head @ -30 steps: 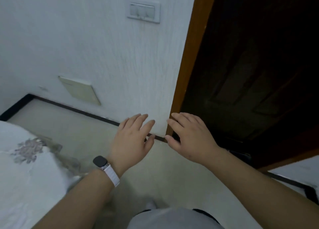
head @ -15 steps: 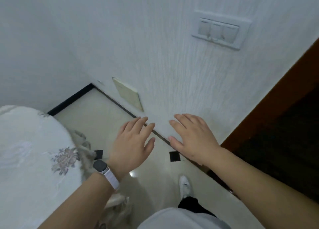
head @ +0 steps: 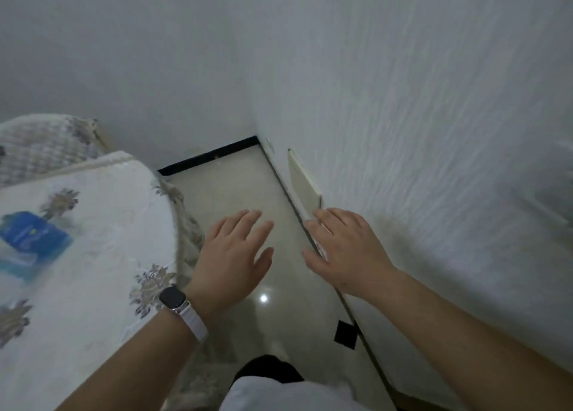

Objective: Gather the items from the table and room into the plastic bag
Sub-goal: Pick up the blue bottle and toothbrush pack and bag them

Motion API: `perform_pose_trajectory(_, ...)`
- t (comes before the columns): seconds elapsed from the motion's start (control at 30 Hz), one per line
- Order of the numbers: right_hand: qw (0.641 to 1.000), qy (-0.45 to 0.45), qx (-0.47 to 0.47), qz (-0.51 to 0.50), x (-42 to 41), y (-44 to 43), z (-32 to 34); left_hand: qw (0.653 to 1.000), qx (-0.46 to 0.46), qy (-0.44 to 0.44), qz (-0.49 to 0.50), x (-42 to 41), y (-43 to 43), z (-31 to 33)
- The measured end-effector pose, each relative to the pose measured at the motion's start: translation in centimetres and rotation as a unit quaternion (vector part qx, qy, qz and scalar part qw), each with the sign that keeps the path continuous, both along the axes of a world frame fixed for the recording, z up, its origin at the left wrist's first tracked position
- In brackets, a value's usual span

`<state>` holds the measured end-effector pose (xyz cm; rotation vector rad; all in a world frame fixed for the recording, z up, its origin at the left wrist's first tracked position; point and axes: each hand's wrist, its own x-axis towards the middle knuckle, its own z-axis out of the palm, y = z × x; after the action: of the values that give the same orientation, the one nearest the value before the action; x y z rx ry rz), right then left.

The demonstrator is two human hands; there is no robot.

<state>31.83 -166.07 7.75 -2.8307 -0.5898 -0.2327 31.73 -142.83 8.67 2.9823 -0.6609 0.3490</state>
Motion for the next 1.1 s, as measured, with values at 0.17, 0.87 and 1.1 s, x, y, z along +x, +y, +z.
perform_pose_trajectory(0.17, 0.998, -0.008, -0.013, 0.055, 8.4, 3.3, -1.5, 0.998, -0.009, 0.014, 0.059, 5.1, 3.6, -2.2)
perform_pose_trajectory(0.87, 0.966, -0.026, -0.077, 0.246, 38.2, 26.0, 0.7, 0.962, -0.078, 0.002, 0.263, 27.4, 23.9, -3.2)
perform_pose_trajectory(1.1, 0.935, -0.019, -0.052, 0.35, 46.1, 33.9, -1.6, 0.923, -0.061, 0.021, 0.379, 30.1, 28.8, -5.0)
